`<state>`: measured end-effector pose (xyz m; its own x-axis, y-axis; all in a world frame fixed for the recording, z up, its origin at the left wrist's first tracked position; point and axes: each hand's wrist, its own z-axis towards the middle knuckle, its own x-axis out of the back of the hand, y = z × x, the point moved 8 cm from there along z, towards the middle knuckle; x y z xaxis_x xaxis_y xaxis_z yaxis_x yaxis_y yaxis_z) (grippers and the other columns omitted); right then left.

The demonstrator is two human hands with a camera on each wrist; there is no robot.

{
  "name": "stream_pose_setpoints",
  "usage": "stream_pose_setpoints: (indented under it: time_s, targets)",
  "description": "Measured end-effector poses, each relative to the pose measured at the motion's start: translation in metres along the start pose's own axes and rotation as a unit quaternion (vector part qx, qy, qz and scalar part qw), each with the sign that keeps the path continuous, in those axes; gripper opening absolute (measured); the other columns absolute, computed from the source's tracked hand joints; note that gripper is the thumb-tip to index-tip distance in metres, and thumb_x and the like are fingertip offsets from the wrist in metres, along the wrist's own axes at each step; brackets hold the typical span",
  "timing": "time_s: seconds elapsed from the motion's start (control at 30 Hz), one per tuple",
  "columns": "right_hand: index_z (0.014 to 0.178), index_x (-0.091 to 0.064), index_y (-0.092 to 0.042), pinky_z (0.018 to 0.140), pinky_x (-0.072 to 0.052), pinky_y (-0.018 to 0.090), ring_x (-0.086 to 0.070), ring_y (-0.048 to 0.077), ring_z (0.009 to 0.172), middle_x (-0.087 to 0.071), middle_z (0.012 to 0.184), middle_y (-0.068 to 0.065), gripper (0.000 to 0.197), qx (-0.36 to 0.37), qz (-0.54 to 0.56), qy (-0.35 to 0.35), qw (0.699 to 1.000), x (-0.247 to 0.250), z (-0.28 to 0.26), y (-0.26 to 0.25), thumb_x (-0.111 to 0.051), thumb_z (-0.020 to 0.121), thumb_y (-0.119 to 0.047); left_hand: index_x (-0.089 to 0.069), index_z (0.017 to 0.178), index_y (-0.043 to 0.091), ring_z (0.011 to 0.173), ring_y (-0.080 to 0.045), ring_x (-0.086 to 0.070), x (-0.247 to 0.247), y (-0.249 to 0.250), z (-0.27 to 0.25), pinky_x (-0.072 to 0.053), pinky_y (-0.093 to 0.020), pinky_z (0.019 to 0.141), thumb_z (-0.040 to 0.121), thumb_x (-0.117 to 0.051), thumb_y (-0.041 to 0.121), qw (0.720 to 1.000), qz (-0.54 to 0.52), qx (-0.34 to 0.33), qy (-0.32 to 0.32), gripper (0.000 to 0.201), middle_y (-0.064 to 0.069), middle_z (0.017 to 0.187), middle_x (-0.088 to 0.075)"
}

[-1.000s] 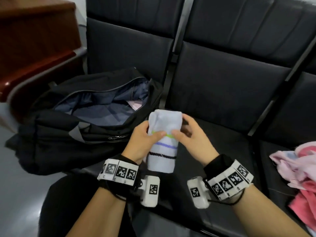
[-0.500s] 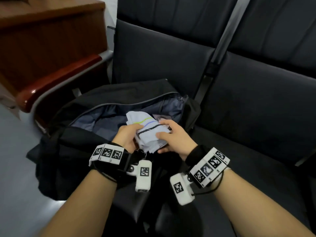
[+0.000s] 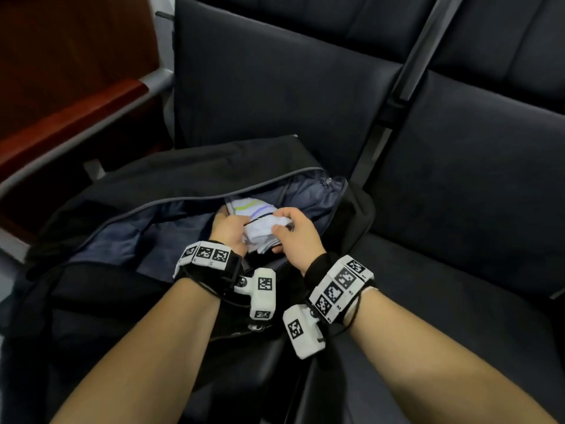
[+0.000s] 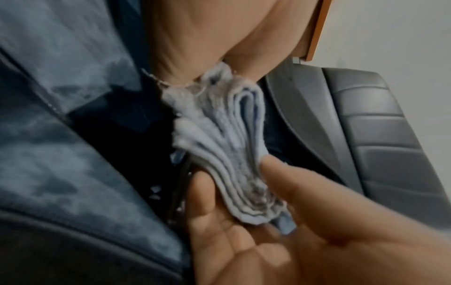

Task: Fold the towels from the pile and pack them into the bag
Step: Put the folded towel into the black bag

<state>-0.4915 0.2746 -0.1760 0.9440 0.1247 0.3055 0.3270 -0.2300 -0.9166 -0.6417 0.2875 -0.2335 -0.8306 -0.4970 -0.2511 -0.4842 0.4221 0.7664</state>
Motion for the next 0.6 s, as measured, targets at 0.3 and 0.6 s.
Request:
stream_pose_setpoints:
  time_s: [0.3, 0.6]
  targets:
    - [0.132, -0.058, 0.000, 0.105, -0.025, 0.023, -0.041, 0.031, 0.133, -0.049, 0.139, 0.020, 0.040, 0.018, -0.326, -0.090, 0.941, -0.011, 0.012, 0.028, -0.053, 0.092, -0.003, -0.045, 0.145, 0.006, 0.114, -0.037, -0.064, 0.001, -0.013, 0.019, -0.054, -0.049, 0.098, 0.088, -0.042, -0.014, 0.980, 0.176, -0.066, 0.067, 0.061, -0.021, 0.129, -0.062]
    - [0.136, -0.055, -0.006, 0.114, -0.030, 0.031, -0.042, 0.026, 0.137, -0.047, 0.146, 0.012, 0.042, 0.064, -0.268, -0.071, 0.959, 0.014, -0.037, -0.008, -0.053, 0.095, -0.008, -0.043, 0.138, -0.005, 0.116, -0.037, -0.060, -0.007, 0.007, -0.029, -0.051, -0.051, 0.099, 0.090, -0.056, 0.002, 0.971, 0.233, -0.044, 0.038, 0.051, -0.021, 0.118, -0.056]
